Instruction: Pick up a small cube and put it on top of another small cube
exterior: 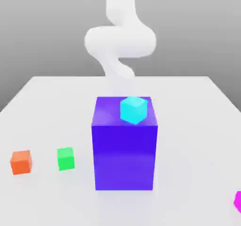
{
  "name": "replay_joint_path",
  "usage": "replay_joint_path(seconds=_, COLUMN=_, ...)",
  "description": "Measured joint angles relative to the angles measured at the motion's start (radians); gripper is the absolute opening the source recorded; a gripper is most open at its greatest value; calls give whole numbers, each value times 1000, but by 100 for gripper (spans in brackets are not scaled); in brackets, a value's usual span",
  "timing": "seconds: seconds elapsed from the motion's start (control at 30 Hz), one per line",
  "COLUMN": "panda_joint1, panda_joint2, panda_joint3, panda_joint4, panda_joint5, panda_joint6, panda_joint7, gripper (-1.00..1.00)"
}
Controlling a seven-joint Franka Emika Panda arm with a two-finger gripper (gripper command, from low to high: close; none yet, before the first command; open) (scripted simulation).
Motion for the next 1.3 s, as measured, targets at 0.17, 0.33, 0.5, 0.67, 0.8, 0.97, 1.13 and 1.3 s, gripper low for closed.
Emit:
replay_joint_path(seconds=0.17, panda_joint1=22, panda_joint2=185, panda_joint3=70, panda_joint4=15, panda_joint5=8, panda_joint6=48, panda_joint7=55, gripper=0)
replay_joint_path(seconds=0.33, panda_joint1=41, panda_joint2=364, panda_joint3=147, panda_joint4=29, panda_joint5=-4, panda_joint6=95, panda_joint7=123, gripper=0)
replay_joint_path(seconds=0.5, panda_joint1=68, panda_joint2=546, panda_joint3=220, panda_joint4=44, panda_joint5=-45, panda_joint6=141, panda_joint7=212, gripper=0)
replay_joint_path(seconds=0.67, panda_joint1=141, panda_joint2=733, panda_joint3=264, panda_joint4=59, panda_joint5=-114, panda_joint6=185, panda_joint7=320, gripper=0)
replay_joint_path(seconds=0.8, panda_joint1=197, panda_joint2=883, panda_joint3=269, panda_joint4=72, panda_joint5=-170, panda_joint6=219, panda_joint7=406, gripper=0)
replay_joint_path(seconds=0.97, panda_joint1=289, panda_joint2=1069, panda_joint3=265, panda_joint4=88, panda_joint5=-226, panda_joint6=261, panda_joint7=505, gripper=0)
replay_joint_path(seconds=1.13, panda_joint1=365, panda_joint2=1250, panda_joint3=212, panda_joint4=122, panda_joint5=-291, panda_joint6=362, panda_joint7=573, gripper=0)
replay_joint_path(seconds=1.3, panda_joint1=375, panda_joint2=1278, panda_joint3=200, panda_joint4=129, panda_joint5=-301, panda_joint6=384, panda_joint7=581, gripper=-100)
